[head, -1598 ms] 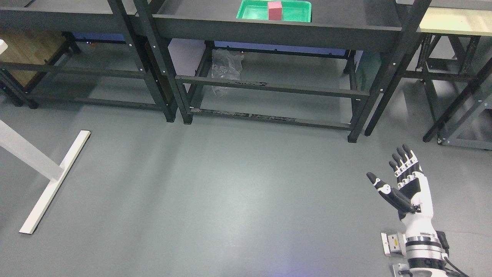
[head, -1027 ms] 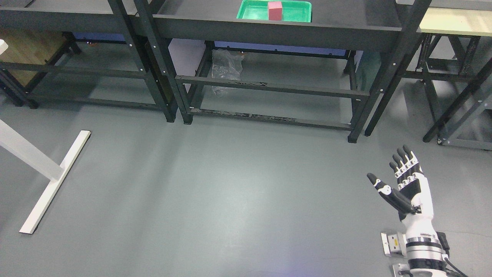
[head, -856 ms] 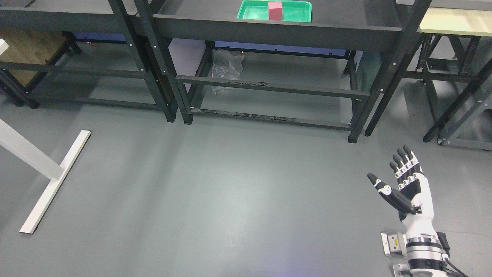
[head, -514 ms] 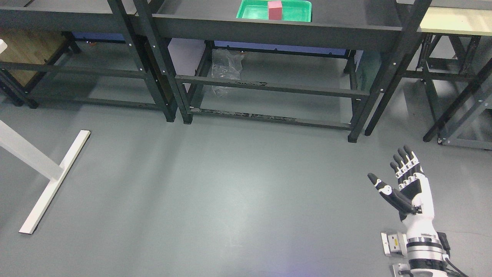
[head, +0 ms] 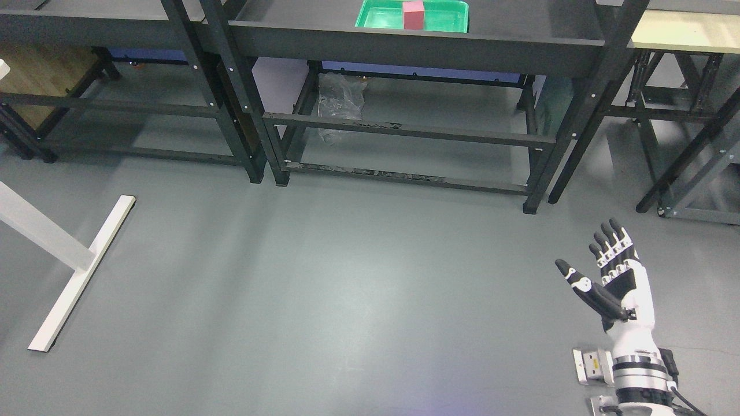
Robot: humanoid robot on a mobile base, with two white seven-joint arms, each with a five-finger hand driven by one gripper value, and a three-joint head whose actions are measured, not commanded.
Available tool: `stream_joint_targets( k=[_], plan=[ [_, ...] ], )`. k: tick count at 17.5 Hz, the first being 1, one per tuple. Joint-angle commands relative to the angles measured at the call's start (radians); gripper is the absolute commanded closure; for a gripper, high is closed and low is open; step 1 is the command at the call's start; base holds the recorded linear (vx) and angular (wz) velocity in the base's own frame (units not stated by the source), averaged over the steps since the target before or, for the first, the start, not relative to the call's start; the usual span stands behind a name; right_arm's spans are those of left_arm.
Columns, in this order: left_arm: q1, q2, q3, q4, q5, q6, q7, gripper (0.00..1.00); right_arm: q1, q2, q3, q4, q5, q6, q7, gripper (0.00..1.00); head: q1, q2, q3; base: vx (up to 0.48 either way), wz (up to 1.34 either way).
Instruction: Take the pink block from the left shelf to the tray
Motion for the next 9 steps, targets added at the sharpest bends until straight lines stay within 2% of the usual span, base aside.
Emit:
stream_joint_targets(
  k=[1, 2, 4, 7, 9],
  plan=[
    [0.006, 0.017, 0.001, 0.0, -0.002, -0.001, 0.0, 0.0, -0.001, -0.017, -0.001, 0.001, 0.0, -0.006, -0.007, 0.0, 0.0, 0.0, 0.0, 0.0, 0.0],
    [0.006, 0.017, 0.001, 0.0, -0.002, -0.001, 0.0, 0.0, -0.003, -0.017, -0.002, -0.001, 0.018, -0.012, -0.01, 0.0, 0.0, 0.0, 0.0, 0.0, 0.0],
    [0.006, 0.017, 0.001, 0.0, -0.002, -0.001, 0.0, 0.0, -0.007, -0.023, -0.028, -0.001, 0.185, -0.032, -0.022, 0.0, 0.0, 0.0, 0.0, 0.0, 0.0],
    [0.005, 0.017, -0.001, 0.0, -0.002, -0.001, 0.0, 0.0, -0.04, -0.066, -0.033, -0.001, 0.619, -0.049, -0.124, 0.04, 0.0, 0.0, 0.0, 0.0, 0.0],
    [0.006, 0.017, 0.001, 0.0, -0.002, -0.001, 0.0, 0.0, -0.047, -0.071, -0.028, -0.001, 0.796, -0.049, -0.206, 0.03, 0.0, 0.0, 0.0, 0.0, 0.0]
  ],
)
